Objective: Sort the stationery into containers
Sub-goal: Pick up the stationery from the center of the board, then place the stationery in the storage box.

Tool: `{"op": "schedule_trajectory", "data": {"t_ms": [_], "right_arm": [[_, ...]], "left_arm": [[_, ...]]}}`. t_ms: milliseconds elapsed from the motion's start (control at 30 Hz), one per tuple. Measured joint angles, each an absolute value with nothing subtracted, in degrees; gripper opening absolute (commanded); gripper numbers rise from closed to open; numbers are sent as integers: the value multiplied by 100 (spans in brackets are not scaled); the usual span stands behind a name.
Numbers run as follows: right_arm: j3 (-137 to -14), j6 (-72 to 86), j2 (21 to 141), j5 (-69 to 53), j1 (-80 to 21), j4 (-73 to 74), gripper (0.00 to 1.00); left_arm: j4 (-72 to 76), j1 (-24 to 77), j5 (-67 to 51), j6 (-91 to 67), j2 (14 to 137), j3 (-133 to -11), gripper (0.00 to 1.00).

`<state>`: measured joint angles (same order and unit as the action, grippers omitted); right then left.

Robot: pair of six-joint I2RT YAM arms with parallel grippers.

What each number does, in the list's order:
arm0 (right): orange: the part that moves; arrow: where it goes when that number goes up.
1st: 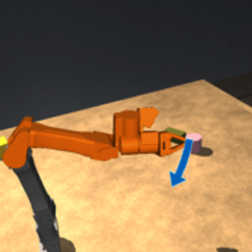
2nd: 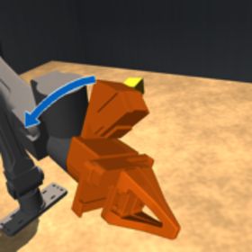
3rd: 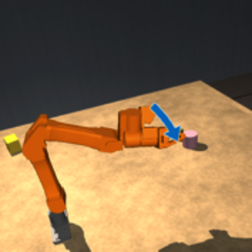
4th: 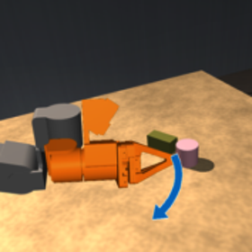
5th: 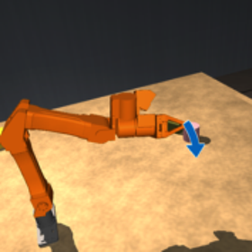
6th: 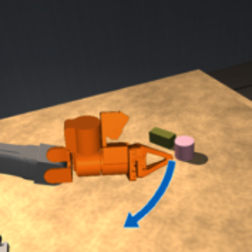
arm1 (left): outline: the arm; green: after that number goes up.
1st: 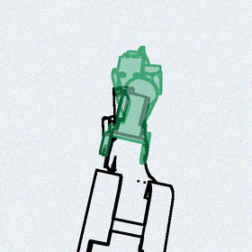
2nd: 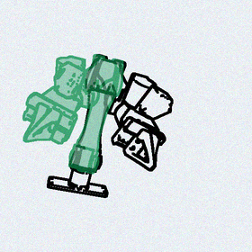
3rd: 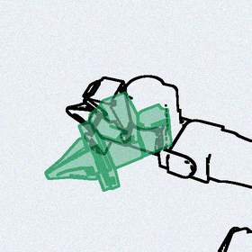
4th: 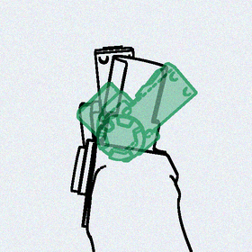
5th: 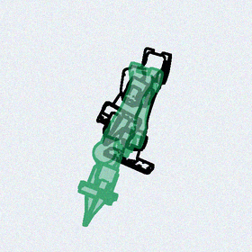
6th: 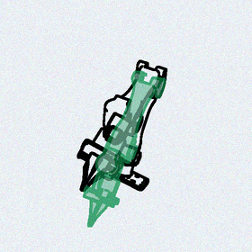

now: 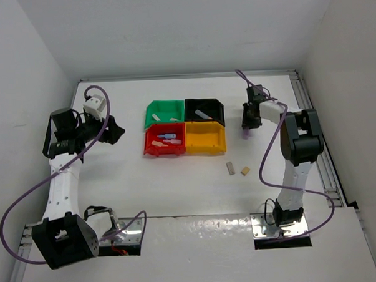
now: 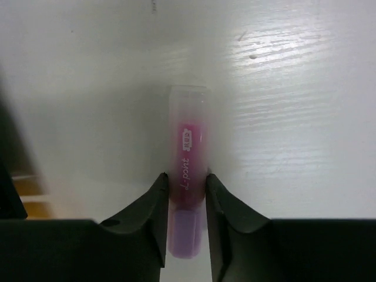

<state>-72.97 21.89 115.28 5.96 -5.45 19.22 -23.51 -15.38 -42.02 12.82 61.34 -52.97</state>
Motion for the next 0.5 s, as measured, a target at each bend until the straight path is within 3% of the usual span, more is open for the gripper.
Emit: {"op": "schedule_trajectory", "data": {"t_ms": [33,133,333,500], "right_arm": [[-7334,2143,11539,596,-561,1962,16],[-7452,2021,11539,554,-576,2064,5],[-8326,1776,11542,-34,-582,2067,2],[-9242,1308,11542,-1125,-707,1249,0]], "left_arm": [[-2353,-1538,-4189,1282,6134,-5299,75],[-2373,-1538,-4123,1297,6134,-5297,75],[-2451,-1538,-4075,1332,6128,-5297,75],[-2451,-1538,-4093,1345,6128,-5297,75]]}}
